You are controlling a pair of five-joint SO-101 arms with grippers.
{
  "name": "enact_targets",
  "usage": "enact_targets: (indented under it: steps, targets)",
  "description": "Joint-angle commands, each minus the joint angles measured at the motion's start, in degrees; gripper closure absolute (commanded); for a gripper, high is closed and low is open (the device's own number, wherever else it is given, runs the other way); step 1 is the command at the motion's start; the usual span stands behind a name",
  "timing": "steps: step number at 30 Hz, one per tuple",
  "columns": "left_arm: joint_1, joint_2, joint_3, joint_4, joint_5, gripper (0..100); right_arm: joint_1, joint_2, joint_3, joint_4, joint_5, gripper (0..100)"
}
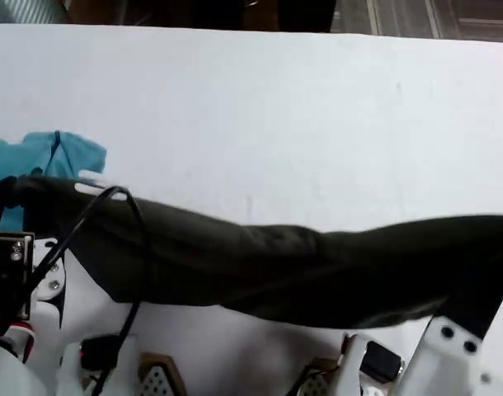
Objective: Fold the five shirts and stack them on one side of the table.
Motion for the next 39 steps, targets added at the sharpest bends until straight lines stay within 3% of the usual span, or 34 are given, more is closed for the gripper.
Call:
enact_targets:
  steps: [1,6,22,26,30,34,39]
  targets:
    - [-0.44,-0.18,-0.04,0.62,0.35,97,-0.04,-0.04,-0.44,1.01,-0.09,97.8]
    - [-0.44,-0.09,-0.4,0.0,0.26,97,-4.62,3.3,-1.05,0.84,-0.26,97.8]
    - [-0.35,-5.01,0.57,-1.32,0.0,97,-5.23,0.48,-0.44,-0.57,-0.44,97.9]
    - [-0.35,1.58,6.81,-10.02,0.0,97,-5.85,8.66,-0.18,-4.97,-0.62,97.9]
    - [0.0,12.48,12.09,-19.96,0.18,97,-12.79,19.65,3.69,-10.59,-0.53,97.9]
    - [3.34,24.53,12.44,-27.43,0.09,97,-17.54,30.2,8.18,-16.66,-0.18,97.8]
    - [5.54,37.36,10.42,-36.84,0.0,97,-18.15,44.26,9.05,-28.7,-0.18,97.8]
